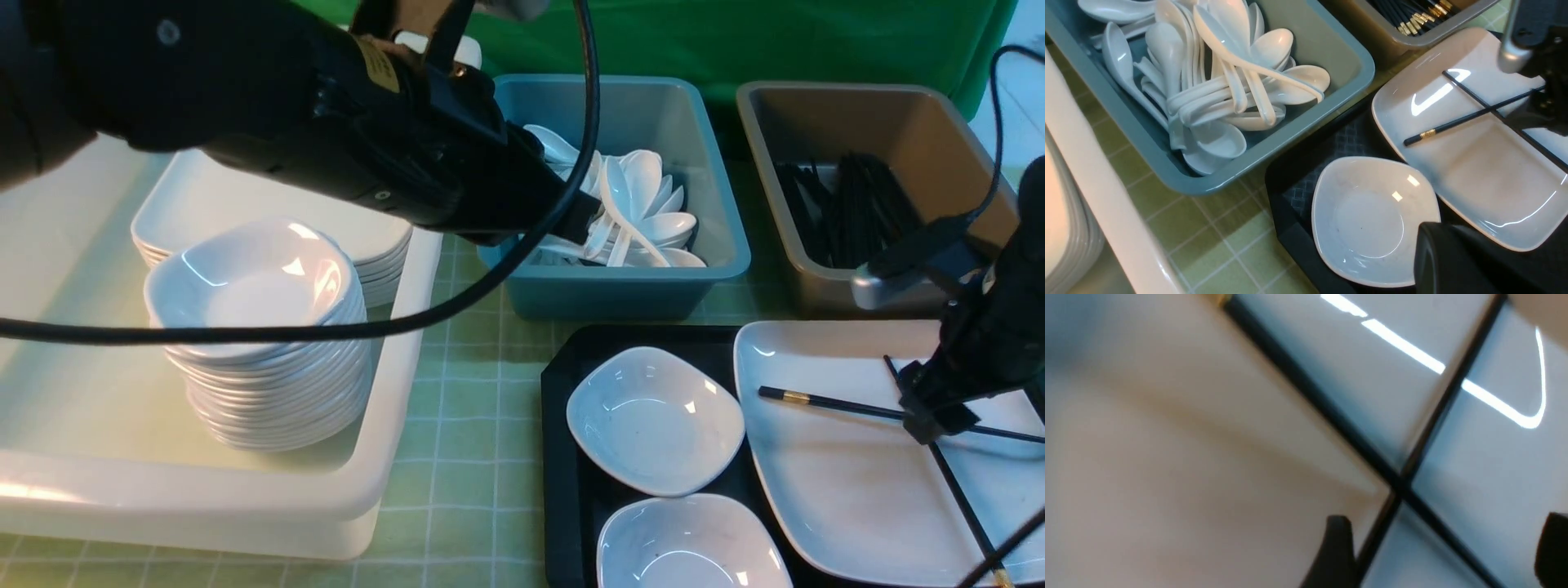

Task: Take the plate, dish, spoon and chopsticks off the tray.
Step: Use the right arm to grab a pair of chopsticks from the plate, then use the right arm to put the chopsticks into the small storage box on the right

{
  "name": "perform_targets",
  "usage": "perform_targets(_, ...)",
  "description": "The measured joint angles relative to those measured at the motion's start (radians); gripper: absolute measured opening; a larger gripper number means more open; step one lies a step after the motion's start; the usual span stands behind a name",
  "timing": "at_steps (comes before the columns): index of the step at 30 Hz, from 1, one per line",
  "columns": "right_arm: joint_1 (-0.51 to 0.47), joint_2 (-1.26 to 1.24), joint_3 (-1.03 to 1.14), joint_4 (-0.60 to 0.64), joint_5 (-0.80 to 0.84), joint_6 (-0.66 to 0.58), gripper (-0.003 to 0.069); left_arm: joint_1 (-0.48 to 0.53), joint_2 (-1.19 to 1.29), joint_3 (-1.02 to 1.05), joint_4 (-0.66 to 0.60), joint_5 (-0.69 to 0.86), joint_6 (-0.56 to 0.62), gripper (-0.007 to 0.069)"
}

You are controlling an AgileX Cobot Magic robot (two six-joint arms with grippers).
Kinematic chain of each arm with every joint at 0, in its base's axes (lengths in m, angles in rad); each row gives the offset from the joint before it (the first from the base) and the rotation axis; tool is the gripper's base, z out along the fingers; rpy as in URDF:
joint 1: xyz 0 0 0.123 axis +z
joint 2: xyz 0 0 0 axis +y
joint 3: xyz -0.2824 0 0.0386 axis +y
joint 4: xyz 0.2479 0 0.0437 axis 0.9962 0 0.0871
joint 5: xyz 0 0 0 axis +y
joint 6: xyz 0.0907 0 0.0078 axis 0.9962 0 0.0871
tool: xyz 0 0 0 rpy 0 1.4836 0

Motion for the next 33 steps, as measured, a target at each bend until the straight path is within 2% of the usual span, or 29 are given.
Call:
perform_targets(6, 0.000, 0.075, 0.000, 0.000, -0.047, 0.021, 0.0537, 0.000, 0.000, 0.000, 0.000, 0.003, 0.000, -0.0018)
perform_targets(9, 0.000, 0.089, -0.010, 0.004, -0.043, 0.034, 0.0494, 0.000, 0.000, 0.000, 0.000, 0.003, 0.000, -0.0018)
perform_targets(10, 0.000, 0.090, -0.010, 0.009, -0.039, 0.041, 0.0423, 0.000, 0.000, 0.000, -0.001, 0.003, 0.000, -0.0018)
perform_targets(11, 0.000, 0.090, -0.010, 0.010, -0.038, 0.044, 0.0393, 0.000, 0.000, 0.000, -0.003, 0.003, 0.000, -0.0018)
perform_targets(12, 0.001, 0.091, -0.010, 0.012, -0.036, 0.048, 0.0281, 0.000, 0.000, 0.000, -0.004, 0.003, 0.000, -0.0018)
perform_targets(13, 0.001, 0.092, -0.011, 0.013, -0.033, 0.049, 0.0239, 0.000, 0.000, 0.000, -0.007, 0.003, 0.000, -0.0018)
perform_targets(14, 0.001, 0.092, -0.012, 0.020, -0.024, 0.054, 0.0120, 0.000, 0.000, 0.000, -0.012, 0.002, 0.000, -0.0018)
perform_targets(16, 0.001, 0.092, -0.019, 0.038, -0.004, 0.053, 0.0043, 0.000, 0.000, 0.000, -0.028, 0.001, 0.003, -0.0018)
perform_targets(19, 0.001, 0.087, -0.035, 0.093, 0.055, 0.033, 0.0029, 0.000, 0.002, 0.000, -0.048, 0.001, 0.030, -0.0018)
perform_targets(25, 0.001, -0.009, -0.051, 0.295, 0.148, -0.083, 0.0029, -0.044, 0.045, 0.000, -0.085, 0.046, 0.144, -0.0018)
perform_targets(33, 0.001, -0.073, -0.051, 0.345, 0.245, -0.139, 0.0029, -0.084, 0.132, 0.000, -0.129, 0.058, 0.162, -0.0018)
